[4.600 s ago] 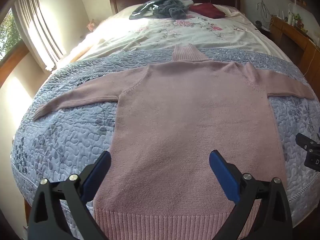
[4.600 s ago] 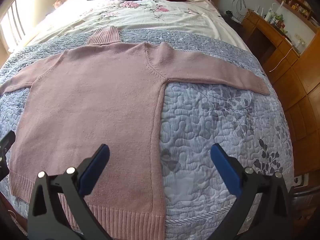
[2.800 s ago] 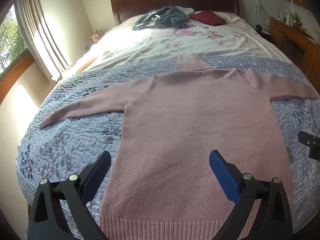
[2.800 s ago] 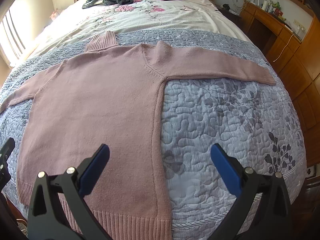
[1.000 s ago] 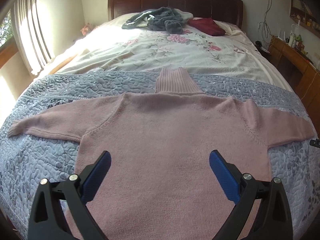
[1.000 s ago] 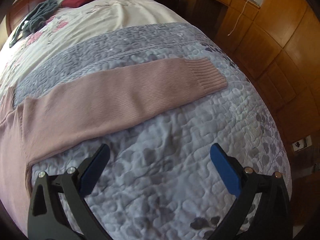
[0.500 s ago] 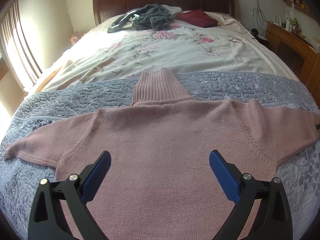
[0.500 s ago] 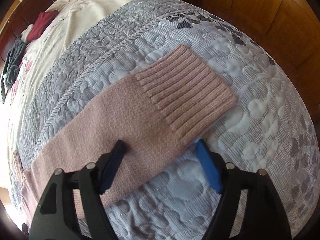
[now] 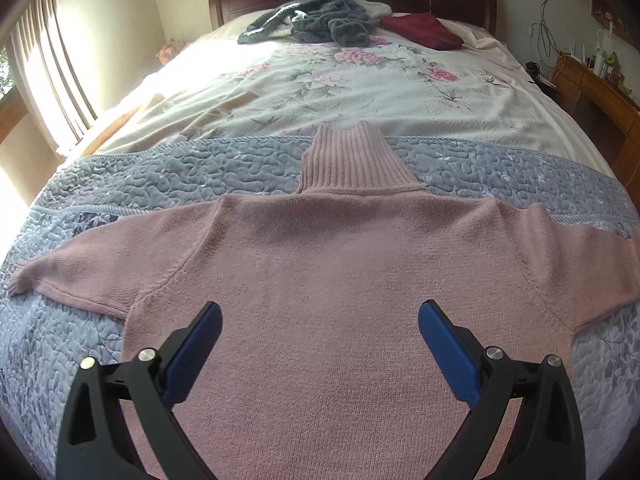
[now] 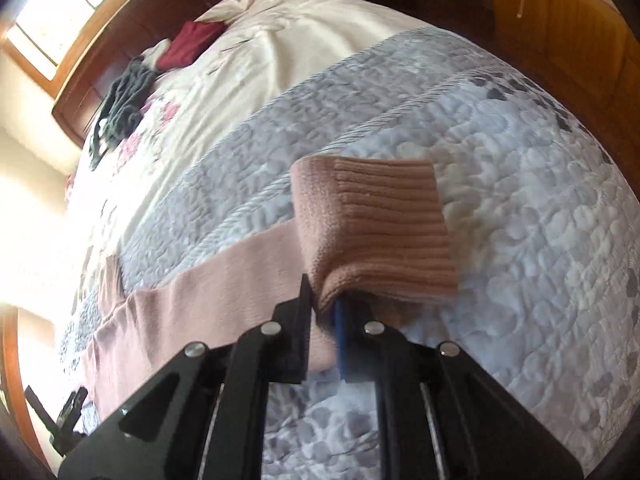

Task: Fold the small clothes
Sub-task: 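Reach the right tool to the sweater's sleeve cuff and grasp it, then carry the cuff across the body with the right tool while the left tool grasps it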

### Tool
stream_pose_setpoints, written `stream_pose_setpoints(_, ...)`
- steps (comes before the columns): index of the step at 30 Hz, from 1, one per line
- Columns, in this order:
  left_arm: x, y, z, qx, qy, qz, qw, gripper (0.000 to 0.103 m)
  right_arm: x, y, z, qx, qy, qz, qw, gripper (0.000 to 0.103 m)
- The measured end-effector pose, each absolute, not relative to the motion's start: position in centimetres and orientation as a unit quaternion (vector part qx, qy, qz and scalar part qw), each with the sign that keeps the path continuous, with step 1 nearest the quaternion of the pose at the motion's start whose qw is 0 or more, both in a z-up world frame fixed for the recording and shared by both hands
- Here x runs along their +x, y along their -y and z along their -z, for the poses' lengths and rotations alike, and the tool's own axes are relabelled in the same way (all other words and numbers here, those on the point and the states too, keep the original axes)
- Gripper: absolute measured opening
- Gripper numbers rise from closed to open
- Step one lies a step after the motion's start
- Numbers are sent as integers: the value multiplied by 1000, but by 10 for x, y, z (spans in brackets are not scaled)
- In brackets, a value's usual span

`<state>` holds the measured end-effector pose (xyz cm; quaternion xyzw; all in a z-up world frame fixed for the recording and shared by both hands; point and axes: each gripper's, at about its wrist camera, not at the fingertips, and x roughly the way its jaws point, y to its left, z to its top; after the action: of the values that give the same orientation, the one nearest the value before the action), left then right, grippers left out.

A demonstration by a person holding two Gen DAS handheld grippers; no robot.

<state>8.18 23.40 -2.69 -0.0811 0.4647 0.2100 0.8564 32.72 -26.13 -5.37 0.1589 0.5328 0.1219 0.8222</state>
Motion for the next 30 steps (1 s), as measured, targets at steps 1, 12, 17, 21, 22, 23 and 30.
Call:
stream_pose_setpoints(1,81,-237,28,-85,-466,-211,855,99,321,244,50,148,-531,-143,822,9)
stream_pose_setpoints(12,76,-245,31,-109,-473,-191,853,99,250,50,55,51,-545,-313,776,9)
stream_pose_setpoints(17,81,-237,34,-132,-478,-164,853,99,224,0,80,-19,-558,-319,766,10)
stream_pose_setpoints(21,92,-223,35,-141,-486,-138,852,99,213,-5,95,-51,-562,-318,762,16)
stream_pose_setpoints(22,96,-218,35,-146,-488,-129,851,99,212,-2,95,-53,-562,-326,758,19)
stream_pose_setpoints(23,100,-212,35,-152,-491,-116,850,99,206,3,90,-51,-562,-335,755,26)
stream_pose_setpoints(30,143,-147,50,-203,-528,-3,825,97,181,68,71,-45,-544,-327,772,33)
